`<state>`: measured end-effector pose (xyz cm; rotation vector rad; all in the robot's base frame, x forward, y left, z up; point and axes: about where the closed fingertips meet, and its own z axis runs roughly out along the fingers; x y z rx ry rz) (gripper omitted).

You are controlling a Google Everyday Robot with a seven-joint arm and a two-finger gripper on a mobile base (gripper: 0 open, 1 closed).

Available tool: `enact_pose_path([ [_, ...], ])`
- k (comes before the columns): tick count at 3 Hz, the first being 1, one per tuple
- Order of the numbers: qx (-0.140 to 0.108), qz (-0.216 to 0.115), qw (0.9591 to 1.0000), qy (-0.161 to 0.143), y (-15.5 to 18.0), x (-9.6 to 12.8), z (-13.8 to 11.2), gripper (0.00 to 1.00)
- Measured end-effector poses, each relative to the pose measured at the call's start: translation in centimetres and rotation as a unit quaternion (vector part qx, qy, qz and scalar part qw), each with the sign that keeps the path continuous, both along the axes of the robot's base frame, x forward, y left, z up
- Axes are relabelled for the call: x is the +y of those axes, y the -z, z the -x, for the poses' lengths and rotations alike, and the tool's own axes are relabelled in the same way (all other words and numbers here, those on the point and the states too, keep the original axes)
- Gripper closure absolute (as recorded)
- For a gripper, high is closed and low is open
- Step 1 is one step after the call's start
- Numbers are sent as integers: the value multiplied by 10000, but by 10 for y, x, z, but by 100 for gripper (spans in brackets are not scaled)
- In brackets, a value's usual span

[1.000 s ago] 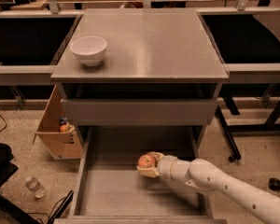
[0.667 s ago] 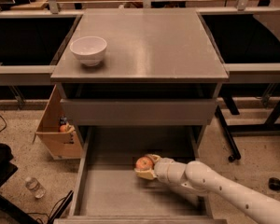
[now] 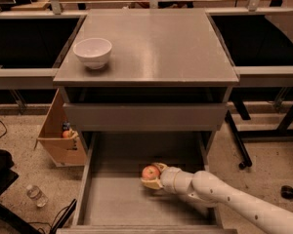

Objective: Place apple into middle drawer

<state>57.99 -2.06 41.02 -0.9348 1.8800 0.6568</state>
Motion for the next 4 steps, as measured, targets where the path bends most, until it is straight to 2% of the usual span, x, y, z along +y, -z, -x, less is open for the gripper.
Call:
enact_pose_path([
  [1, 0, 0, 10000, 0, 0, 0, 0, 58],
  [2, 0, 0, 10000, 0, 0, 0, 0, 27],
  [3, 0, 0, 10000, -1, 0, 0, 0, 4],
  [4, 0, -1, 10000, -1, 0, 0, 0, 0],
])
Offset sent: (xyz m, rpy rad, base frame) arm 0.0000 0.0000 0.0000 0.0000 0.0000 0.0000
